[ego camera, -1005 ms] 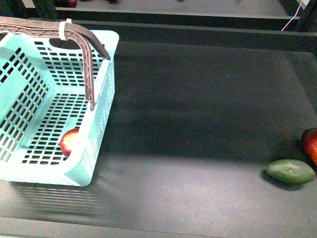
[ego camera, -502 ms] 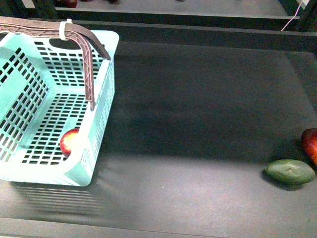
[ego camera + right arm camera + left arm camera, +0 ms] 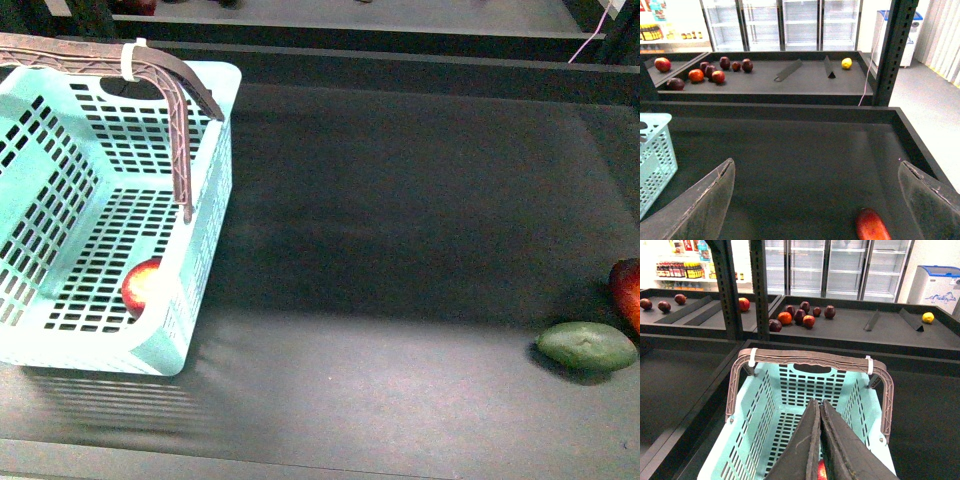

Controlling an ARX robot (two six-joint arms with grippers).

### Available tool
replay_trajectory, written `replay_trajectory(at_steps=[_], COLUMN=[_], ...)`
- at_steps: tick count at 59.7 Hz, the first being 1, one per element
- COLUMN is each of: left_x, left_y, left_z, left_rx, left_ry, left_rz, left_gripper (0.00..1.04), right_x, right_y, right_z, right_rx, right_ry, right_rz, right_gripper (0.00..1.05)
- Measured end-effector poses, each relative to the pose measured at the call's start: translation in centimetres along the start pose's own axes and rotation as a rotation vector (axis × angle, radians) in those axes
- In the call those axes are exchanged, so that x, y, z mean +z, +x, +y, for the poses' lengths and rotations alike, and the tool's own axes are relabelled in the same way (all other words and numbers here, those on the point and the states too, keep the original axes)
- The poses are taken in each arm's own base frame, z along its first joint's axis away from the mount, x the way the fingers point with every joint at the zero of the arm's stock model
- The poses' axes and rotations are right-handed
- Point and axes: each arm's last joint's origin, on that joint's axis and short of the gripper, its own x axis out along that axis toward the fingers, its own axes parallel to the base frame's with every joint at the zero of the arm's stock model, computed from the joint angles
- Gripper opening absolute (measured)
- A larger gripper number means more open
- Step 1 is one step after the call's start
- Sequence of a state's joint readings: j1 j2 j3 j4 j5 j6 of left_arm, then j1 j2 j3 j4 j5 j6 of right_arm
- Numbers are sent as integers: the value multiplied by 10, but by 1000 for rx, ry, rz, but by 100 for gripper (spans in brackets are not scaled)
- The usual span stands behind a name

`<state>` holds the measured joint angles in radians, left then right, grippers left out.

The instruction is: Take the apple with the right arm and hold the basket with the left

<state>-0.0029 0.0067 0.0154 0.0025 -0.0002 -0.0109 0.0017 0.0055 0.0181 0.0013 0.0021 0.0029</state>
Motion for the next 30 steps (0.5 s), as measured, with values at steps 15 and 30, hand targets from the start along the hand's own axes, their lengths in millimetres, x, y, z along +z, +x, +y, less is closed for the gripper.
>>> replay_trajectory(at_steps=[15, 30], left_x=[0, 0], left_y=[0, 0], left_z=[0, 0], left_rx=[0, 0], left_ry=[0, 0], left_rz=[0, 0], left_gripper=[3, 3], right_x=[0, 0], right_y=[0, 0], right_z=[0, 0], right_rx=[0, 0], right_ry=[0, 0], right_rz=[0, 0], right_gripper=[96, 96])
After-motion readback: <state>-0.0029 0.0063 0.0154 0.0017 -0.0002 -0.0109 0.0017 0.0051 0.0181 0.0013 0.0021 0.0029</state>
